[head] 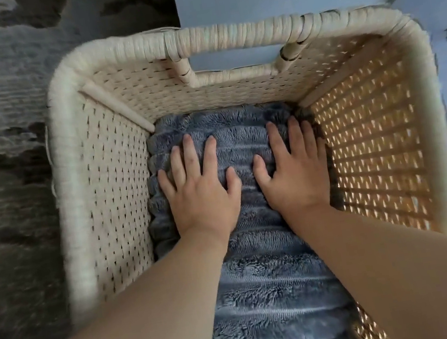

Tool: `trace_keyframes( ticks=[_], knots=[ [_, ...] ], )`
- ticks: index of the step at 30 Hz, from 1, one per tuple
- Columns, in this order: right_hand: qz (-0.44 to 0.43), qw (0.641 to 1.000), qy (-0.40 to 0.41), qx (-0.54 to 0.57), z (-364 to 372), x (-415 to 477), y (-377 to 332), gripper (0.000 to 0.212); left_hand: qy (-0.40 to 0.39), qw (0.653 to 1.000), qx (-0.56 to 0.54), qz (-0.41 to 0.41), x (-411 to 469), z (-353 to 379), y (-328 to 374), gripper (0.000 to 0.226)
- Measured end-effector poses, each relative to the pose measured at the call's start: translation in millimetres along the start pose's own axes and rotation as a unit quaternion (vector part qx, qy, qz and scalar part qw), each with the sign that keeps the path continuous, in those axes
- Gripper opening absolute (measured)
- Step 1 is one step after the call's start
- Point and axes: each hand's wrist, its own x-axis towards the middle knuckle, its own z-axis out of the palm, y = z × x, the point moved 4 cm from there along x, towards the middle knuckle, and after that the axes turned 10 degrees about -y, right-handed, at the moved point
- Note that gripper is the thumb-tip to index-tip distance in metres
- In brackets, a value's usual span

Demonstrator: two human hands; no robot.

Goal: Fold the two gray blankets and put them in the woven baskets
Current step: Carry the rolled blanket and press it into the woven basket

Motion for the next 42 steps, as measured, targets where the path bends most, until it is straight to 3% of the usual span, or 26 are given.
trace_keyframes(
  ticks=[9, 17, 24, 29, 32, 34, 37, 40, 42],
  knots=[
    [-0.009, 0.999, -0.035, -0.007, 55.3, 49.0, 2.9, 0.084, 0.021, 0.999, 0.014, -0.020, 37.3, 39.9, 2.3, 0.065],
    [-0.017, 1.000, -0.006, 0.019, 66.6, 60.0, -2.3, 0.081, 0.059, 0.998, -0.008, -0.008, 53.5, 54.7, -1.7, 0.065],
    [-0.006, 0.998, -0.028, 0.051, 28.4, 40.8, -0.8, 0.065, -0.005, 0.999, -0.051, 0.007, 31.4, 23.5, -2.2, 0.059],
    [0.113, 0.981, -0.010, 0.158, -26.1, -39.4, -0.6, 0.070, -0.064, 0.985, -0.159, 0.003, -21.5, -26.3, -2.9, 0.057],
    [0.184, 0.956, -0.057, 0.220, -44.0, -105.5, 7.7, 0.064, -0.108, 0.973, -0.196, -0.062, -74.8, -49.2, -9.0, 0.059],
    [0.254, 0.910, -0.126, 0.303, -42.3, -144.5, 17.6, 0.061, -0.186, 0.945, -0.208, -0.172, -108.9, -50.5, -22.5, 0.059],
    [0.344, 0.832, -0.200, 0.387, -31.6, -183.6, 29.5, 0.071, -0.322, 0.822, -0.343, -0.321, -148.1, -41.2, -30.2, 0.059],
    [0.393, 0.760, -0.226, 0.465, -14.4, -192.1, 34.5, 0.090, -0.325, 0.720, -0.478, -0.383, -153.2, -33.1, -26.8, 0.072],
    [0.422, 0.668, -0.229, 0.569, -0.1, -187.2, 29.1, 0.105, -0.311, 0.662, -0.550, -0.402, -144.6, -24.6, -17.8, 0.090]
  ],
)
